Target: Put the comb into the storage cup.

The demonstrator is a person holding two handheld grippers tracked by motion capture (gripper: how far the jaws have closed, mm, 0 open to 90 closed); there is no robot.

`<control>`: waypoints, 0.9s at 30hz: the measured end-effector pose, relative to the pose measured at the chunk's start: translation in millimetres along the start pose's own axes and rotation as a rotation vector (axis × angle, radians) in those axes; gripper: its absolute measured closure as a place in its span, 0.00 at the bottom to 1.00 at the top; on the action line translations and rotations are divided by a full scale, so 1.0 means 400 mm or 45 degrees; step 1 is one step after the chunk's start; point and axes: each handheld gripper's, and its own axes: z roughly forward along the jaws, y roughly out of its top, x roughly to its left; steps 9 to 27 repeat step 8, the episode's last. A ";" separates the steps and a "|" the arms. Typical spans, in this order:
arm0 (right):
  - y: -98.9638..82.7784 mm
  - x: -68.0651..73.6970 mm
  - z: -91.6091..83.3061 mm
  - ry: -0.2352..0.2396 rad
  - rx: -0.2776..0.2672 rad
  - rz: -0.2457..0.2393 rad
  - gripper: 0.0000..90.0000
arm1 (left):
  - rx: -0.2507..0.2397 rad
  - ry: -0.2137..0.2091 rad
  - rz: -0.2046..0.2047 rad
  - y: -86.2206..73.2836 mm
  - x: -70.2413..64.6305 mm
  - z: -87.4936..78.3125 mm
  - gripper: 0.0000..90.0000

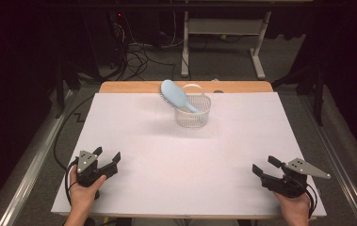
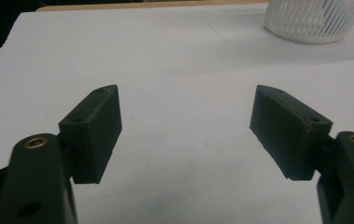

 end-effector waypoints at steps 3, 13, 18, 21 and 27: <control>0.000 0.000 0.000 0.000 0.000 -0.001 0.29 | 0.003 0.006 0.020 0.000 -0.004 0.000 0.29; 0.000 0.000 0.000 0.002 0.002 -0.002 0.29 | 0.011 -0.002 0.021 0.001 -0.003 0.002 0.29; 0.000 0.000 0.000 0.002 0.002 -0.002 0.29 | 0.011 -0.002 0.021 0.001 -0.003 0.002 0.29; 0.000 0.000 0.000 0.002 0.002 -0.002 0.29 | 0.011 -0.002 0.021 0.001 -0.003 0.002 0.29; 0.000 0.000 0.000 0.002 0.002 -0.002 0.29 | 0.011 -0.002 0.021 0.001 -0.003 0.002 0.29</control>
